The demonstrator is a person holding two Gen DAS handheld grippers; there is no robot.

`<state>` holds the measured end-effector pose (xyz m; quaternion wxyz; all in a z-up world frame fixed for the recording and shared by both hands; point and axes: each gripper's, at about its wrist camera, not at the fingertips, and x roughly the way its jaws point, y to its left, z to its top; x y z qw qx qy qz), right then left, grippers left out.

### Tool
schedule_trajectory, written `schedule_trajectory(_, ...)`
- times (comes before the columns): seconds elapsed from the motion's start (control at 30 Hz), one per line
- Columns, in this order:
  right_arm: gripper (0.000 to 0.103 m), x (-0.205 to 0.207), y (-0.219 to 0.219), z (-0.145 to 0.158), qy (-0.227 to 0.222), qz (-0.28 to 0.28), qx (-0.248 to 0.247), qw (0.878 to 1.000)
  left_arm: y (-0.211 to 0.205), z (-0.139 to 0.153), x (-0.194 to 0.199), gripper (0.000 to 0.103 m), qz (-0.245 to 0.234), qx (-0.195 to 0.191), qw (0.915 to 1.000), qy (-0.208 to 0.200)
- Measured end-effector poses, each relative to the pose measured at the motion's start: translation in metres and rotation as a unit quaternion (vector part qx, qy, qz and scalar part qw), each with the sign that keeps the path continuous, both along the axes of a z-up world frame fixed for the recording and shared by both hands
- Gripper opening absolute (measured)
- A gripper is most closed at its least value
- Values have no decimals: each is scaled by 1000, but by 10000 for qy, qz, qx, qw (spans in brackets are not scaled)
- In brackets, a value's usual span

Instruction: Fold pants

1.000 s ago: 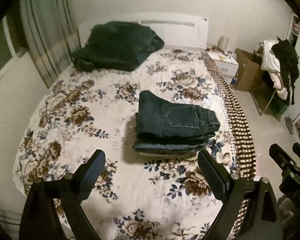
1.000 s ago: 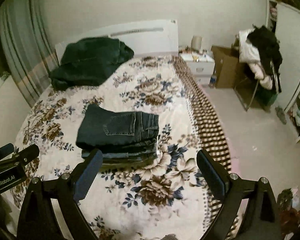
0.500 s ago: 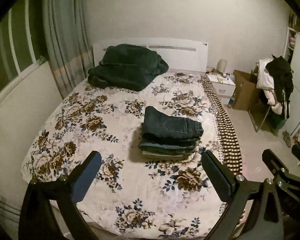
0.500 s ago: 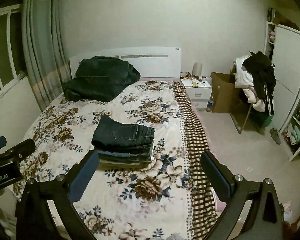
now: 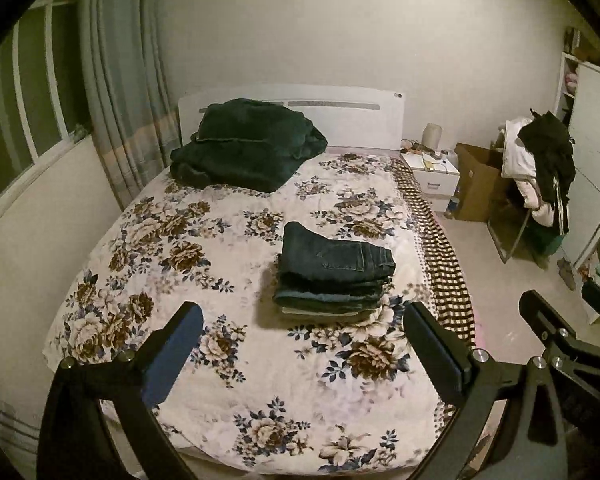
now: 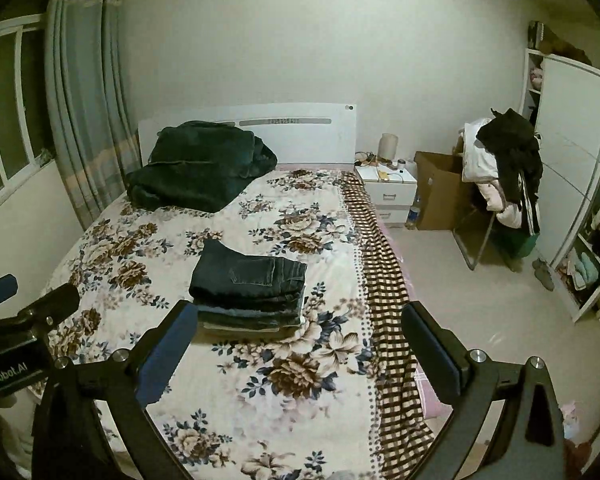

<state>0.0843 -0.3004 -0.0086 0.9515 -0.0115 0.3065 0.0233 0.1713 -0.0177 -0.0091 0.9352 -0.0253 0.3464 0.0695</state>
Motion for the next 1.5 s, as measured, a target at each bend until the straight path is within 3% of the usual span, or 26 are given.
schedule_trajectory(1.5,103,-11,3,3,114,82,106,9998,2,4,-27,103,221,37,9997,-85)
